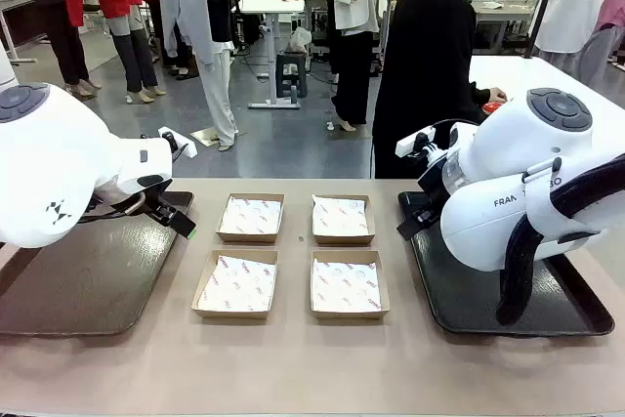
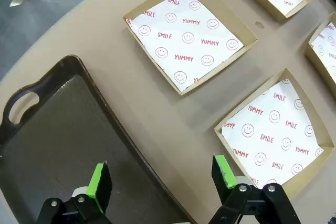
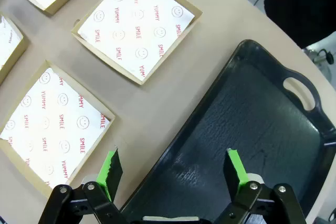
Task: Individually package the donuts and arrange them on the tray.
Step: Pick up one Paper togo box.
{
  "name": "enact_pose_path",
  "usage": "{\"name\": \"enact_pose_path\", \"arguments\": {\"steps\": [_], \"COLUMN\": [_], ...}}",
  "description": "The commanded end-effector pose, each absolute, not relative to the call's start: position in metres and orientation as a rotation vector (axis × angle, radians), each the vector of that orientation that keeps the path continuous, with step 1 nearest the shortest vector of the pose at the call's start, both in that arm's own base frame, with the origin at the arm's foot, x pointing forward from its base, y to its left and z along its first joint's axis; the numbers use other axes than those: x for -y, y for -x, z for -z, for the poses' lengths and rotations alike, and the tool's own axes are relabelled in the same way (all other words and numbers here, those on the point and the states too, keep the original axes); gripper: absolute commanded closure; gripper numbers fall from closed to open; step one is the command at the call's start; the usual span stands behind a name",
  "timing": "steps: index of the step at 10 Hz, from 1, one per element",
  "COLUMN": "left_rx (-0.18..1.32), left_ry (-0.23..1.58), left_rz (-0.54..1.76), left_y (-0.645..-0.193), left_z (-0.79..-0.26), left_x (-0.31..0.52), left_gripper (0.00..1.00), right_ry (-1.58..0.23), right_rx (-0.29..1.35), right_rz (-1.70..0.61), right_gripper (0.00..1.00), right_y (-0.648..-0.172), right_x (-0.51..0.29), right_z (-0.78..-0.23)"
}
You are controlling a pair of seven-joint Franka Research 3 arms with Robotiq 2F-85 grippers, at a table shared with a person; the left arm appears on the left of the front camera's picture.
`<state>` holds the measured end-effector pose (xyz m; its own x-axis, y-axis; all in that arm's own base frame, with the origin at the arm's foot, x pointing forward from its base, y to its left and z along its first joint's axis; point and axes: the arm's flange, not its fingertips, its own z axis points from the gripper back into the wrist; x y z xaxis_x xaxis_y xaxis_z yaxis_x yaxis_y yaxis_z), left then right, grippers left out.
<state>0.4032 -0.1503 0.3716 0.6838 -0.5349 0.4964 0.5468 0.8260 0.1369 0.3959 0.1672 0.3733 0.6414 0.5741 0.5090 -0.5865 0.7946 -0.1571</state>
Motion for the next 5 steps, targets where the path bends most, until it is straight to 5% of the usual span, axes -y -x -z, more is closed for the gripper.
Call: {"name": "enact_pose_path", "arguments": {"steps": [1, 5], "left_rx": [0.549, 0.549], "left_ry": [0.023, 0.023], "left_rz": [0.607, 0.607], "left_y": [-0.4031, -0.4031], "left_z": [-0.3716, -0.3716], "left_x": [0.1504, 0.1504], "left_gripper": [0.00, 0.00], "right_ry": [-0.023, -0.023], "right_rx": [0.572, 0.572], "right_rz": [-0.662, -0.662], "right_gripper": [0.00, 0.00], "right_y": [-0.3959, -0.3959], "right_x": [-0.1672, -0.1672], "right_z": [-0.3733, -0.3733]}}
